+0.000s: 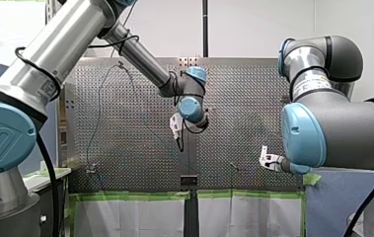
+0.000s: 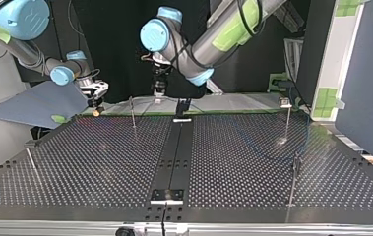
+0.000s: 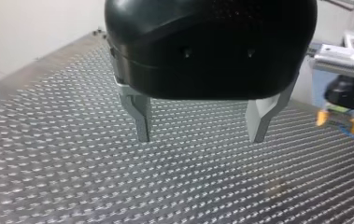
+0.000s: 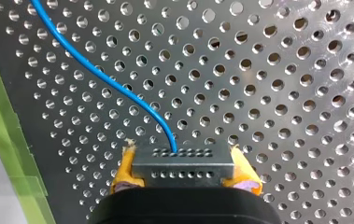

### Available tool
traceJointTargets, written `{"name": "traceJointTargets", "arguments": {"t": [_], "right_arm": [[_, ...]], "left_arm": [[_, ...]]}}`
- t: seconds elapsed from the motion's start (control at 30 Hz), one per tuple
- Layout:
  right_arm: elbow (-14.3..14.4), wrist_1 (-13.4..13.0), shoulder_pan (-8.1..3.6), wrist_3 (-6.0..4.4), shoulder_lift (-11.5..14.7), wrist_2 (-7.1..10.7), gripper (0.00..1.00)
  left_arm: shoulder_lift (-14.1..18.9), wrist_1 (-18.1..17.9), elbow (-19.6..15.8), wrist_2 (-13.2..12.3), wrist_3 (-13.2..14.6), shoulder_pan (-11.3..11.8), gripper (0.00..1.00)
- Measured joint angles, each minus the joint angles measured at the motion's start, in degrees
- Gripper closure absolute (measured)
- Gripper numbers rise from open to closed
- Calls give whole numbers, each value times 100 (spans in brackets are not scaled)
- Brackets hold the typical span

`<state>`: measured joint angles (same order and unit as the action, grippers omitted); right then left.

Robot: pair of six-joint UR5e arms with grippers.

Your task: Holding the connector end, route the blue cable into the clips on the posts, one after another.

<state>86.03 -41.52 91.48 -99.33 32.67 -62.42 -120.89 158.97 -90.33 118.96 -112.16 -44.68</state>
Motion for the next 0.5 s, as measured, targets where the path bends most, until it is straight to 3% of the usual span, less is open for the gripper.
{"name": "traceJointTargets", "arguments": {"t": [0.23, 0.5], "right_arm": [[0, 4, 6, 0, 0, 1, 100], [0, 7, 8, 6, 0, -25, 100]], "left_arm": [[411, -411, -410, 291, -13, 25, 0], [830, -832, -828, 367, -101, 61, 0]]}}
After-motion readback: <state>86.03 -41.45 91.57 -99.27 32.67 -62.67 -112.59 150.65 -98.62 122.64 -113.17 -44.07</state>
